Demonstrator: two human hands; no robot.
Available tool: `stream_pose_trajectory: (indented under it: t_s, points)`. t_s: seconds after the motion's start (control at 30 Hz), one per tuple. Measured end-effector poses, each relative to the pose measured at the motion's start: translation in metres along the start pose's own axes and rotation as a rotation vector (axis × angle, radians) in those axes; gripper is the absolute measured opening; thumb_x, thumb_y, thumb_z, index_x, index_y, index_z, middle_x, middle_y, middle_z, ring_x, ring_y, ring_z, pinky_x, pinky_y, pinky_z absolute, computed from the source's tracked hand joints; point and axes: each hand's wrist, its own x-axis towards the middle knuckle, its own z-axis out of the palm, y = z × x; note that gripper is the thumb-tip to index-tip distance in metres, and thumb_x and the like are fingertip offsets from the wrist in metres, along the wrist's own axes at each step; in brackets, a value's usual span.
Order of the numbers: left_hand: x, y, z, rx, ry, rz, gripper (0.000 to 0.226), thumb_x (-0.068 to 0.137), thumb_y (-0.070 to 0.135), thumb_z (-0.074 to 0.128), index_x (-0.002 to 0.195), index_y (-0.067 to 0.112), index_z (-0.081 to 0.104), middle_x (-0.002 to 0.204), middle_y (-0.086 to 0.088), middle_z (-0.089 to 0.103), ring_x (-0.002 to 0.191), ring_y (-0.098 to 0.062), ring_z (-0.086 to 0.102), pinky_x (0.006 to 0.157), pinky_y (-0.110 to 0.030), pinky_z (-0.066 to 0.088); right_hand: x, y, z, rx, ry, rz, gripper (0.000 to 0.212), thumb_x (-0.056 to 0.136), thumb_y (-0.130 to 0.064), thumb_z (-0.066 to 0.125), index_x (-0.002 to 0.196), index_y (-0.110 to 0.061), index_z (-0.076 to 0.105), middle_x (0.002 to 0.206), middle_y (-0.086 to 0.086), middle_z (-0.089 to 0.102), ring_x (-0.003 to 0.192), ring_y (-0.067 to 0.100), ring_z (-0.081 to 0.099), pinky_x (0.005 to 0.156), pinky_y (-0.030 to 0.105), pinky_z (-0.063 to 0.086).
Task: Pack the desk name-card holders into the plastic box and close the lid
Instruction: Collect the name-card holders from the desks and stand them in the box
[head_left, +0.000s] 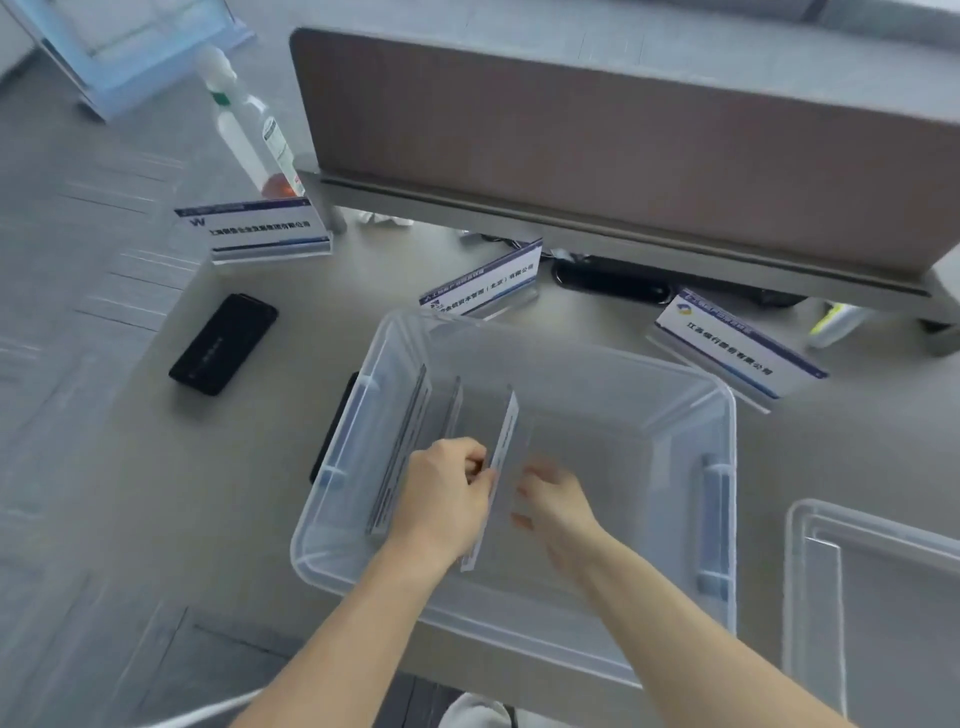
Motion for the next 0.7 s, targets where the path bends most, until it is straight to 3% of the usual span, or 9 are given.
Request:
stream_pose_trajectory:
  t_s: [0.07, 0.17, 0.3, 0.37, 0.5, 0.63, 0.7]
  points:
    - [0.002, -0.007, 0.011, -0.002, 0.011, 0.002, 0.009, 0.094, 0.016, 0.07, 0.092, 0.013, 0.079, 0.083, 0.001, 0.079, 0.078, -0.017, 0.076, 0.077, -0.037, 0.062, 0.008, 0.004, 0.005, 0.024, 0.008, 0.011, 0.04, 0.098, 0.002, 0.042, 0.078, -0.024, 0.066, 0.064, -0.006, 0.059, 0.064, 0.011, 0.053, 0.075, 0.037, 0.044]
    - [0.005, -0.014, 0.021, 0.023, 0.027, 0.03, 0.01, 0.094, 0.017, 0.069, 0.095, 0.014, 0.078, 0.086, 0.002, 0.08, 0.079, -0.018, 0.076, 0.076, -0.037, 0.062, 0.016, 0.008, 0.008, 0.033, 0.015, 0.018, 0.036, 0.098, 0.002, 0.042, 0.089, -0.018, 0.07, 0.067, -0.004, 0.059, 0.065, 0.011, 0.051, 0.076, 0.036, 0.043]
    - [0.004, -0.026, 0.03, 0.021, 0.034, 0.055, 0.013, 0.093, 0.025, 0.07, 0.101, 0.019, 0.077, 0.09, 0.003, 0.08, 0.085, -0.018, 0.076, 0.076, -0.038, 0.063, 0.024, 0.01, 0.015, 0.066, 0.009, 0.079, 0.037, 0.101, -0.003, 0.042, 0.082, -0.024, 0.065, 0.077, -0.005, 0.062, 0.084, 0.017, 0.056, 0.088, 0.041, 0.049]
    - [0.006, -0.03, 0.031, 0.023, 0.035, 0.056, 0.015, 0.094, 0.027, 0.069, 0.102, 0.018, 0.077, 0.09, 0.003, 0.079, 0.084, -0.017, 0.076, 0.076, -0.038, 0.062, 0.029, 0.013, 0.02, 0.079, -0.01, 0.091, 0.031, 0.103, -0.006, 0.041, 0.097, -0.022, 0.067, 0.085, -0.007, 0.063, 0.091, 0.017, 0.057, 0.102, 0.047, 0.048]
    - [0.013, -0.034, 0.025, 0.02, 0.033, 0.049, 0.017, 0.095, 0.026, 0.065, 0.089, 0.014, 0.074, 0.079, 0.0, 0.076, 0.075, -0.02, 0.074, 0.07, -0.04, 0.06, 0.03, 0.012, 0.029, 0.133, -0.028, 0.098, 0.034, 0.103, -0.008, 0.044, 0.131, -0.014, 0.061, 0.119, 0.004, 0.066, 0.097, 0.015, 0.058, 0.102, 0.044, 0.048]
    - [0.016, -0.033, 0.018, 0.015, 0.031, 0.043, 0.023, 0.096, 0.021, 0.063, 0.076, 0.012, 0.069, 0.07, -0.002, 0.074, 0.068, -0.02, 0.072, 0.068, -0.044, 0.059, 0.034, 0.01, 0.032, 0.092, -0.032, 0.12, 0.032, 0.102, -0.004, 0.043, 0.088, -0.027, 0.061, 0.086, -0.013, 0.059, 0.078, 0.001, 0.052, 0.105, 0.045, 0.046]
    - [0.017, -0.033, 0.016, 0.046, 0.042, 0.054, 0.026, 0.097, 0.019, 0.063, 0.071, 0.012, 0.064, 0.065, -0.003, 0.07, 0.061, -0.021, 0.068, 0.065, -0.044, 0.058, 0.037, 0.011, 0.034, 0.099, -0.04, 0.113, 0.029, 0.101, -0.004, 0.045, 0.102, -0.023, 0.067, 0.092, -0.009, 0.062, 0.082, 0.005, 0.052, 0.105, 0.046, 0.046]
